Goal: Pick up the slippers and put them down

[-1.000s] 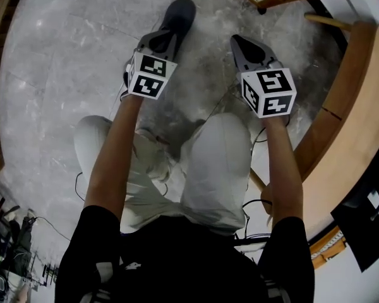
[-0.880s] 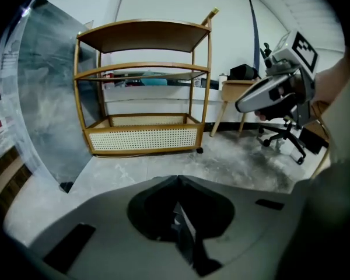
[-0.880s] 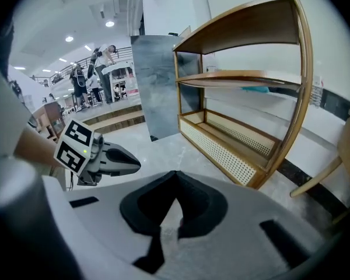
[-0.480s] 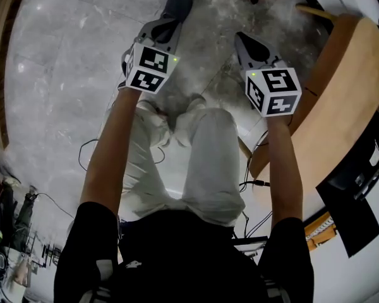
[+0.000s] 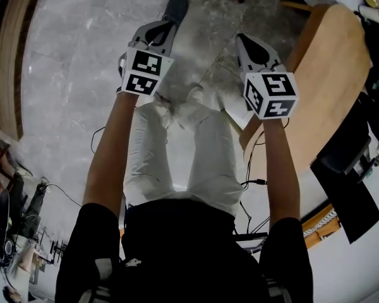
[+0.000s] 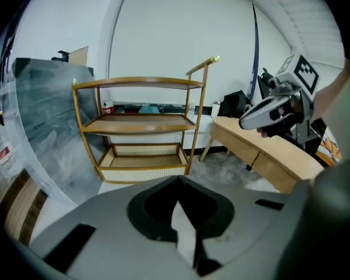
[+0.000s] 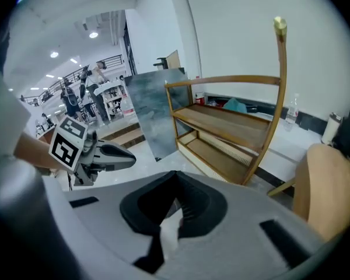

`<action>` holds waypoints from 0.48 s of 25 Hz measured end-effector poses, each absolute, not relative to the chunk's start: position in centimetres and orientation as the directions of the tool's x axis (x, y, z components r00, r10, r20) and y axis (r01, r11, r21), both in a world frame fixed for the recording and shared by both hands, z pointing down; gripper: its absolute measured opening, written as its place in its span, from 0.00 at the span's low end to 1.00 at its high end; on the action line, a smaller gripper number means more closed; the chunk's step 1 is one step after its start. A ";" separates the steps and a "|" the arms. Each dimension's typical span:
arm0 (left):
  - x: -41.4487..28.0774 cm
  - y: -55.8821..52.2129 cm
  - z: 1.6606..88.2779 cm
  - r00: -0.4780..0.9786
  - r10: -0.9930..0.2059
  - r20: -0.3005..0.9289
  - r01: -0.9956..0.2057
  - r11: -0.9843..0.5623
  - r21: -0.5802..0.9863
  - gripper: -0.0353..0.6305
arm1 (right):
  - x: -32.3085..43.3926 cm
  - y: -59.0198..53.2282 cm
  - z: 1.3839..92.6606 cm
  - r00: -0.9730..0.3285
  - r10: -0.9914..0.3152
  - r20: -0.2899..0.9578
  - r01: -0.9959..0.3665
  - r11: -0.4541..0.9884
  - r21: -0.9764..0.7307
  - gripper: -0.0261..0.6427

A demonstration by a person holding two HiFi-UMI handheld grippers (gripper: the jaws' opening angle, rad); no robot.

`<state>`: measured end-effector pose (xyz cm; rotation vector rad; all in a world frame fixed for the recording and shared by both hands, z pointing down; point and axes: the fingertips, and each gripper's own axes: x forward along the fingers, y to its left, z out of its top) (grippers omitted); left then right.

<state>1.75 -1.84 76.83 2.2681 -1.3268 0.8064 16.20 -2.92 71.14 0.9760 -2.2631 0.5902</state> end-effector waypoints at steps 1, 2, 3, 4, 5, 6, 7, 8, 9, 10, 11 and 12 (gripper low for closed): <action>2.1 -1.9 75.2 0.389 -0.654 0.649 -0.876 -0.480 0.040 0.06 | 16.4 -3.0 69.6 -0.553 -0.496 0.669 -0.761 0.627 -0.165 0.04; 2.4 -2.1 73.6 0.391 -0.655 0.646 -0.874 -0.484 0.039 0.06 | 16.6 -3.0 68.1 -0.554 -0.498 0.667 -0.764 0.623 -0.170 0.04; 2.6 -2.2 71.9 0.394 -0.657 0.643 -0.873 -0.486 0.038 0.06 | 16.8 -3.0 66.7 -0.555 -0.500 0.665 -0.766 0.619 -0.173 0.04; 2.8 -2.4 70.1 0.396 -0.660 0.638 -0.873 -0.487 0.038 0.06 | 17.0 -3.1 65.2 -0.554 -0.503 0.664 -0.769 0.615 -0.175 0.04; 3.0 -2.6 68.4 0.398 -0.663 0.634 -0.872 -0.488 0.038 0.06 | 17.2 -3.1 63.9 -0.552 -0.506 0.663 -0.772 0.611 -0.176 0.04; 3.1 -2.7 66.8 0.400 -0.666 0.630 -0.872 -0.489 0.036 0.06 | 17.4 -3.1 62.6 -0.550 -0.509 0.662 -0.775 0.606 -0.179 0.04; 3.1 -2.9 65.3 0.401 -0.667 0.628 -0.870 -0.492 0.033 0.06 | 17.6 -3.1 61.3 -0.549 -0.513 0.660 -0.780 0.599 -0.184 0.04; 3.2 -2.9 63.8 0.403 -0.666 0.628 -0.867 -0.497 0.029 0.06 | 17.7 -3.0 60.1 -0.550 -0.516 0.657 -0.784 0.590 -0.192 0.04; 3.2 -2.9 62.4 0.407 -0.664 0.628 -0.864 -0.503 0.027 0.06 | 17.8 -2.9 58.9 -0.550 -0.519 0.654 -0.788 0.582 -0.201 0.04; 3.3 -2.8 61.0 0.413 -0.662 0.626 -0.859 -0.511 0.027 0.06 | 17.9 -2.7 57.8 -0.551 -0.522 0.651 -0.791 0.577 -0.206 0.04; 3.3 -2.6 59.6 0.420 -0.661 0.622 -0.855 -0.518 0.027 0.06 | 17.9 -2.5 56.7 -0.551 -0.526 0.648 -0.792 0.574 -0.208 0.04; 3.2 -2.5 58.3 0.426 -0.662 0.617 -0.852 -0.523 0.026 0.06 | 17.8 -2.2 55.7 -0.551 -0.530 0.645 -0.793 0.572 -0.208 0.04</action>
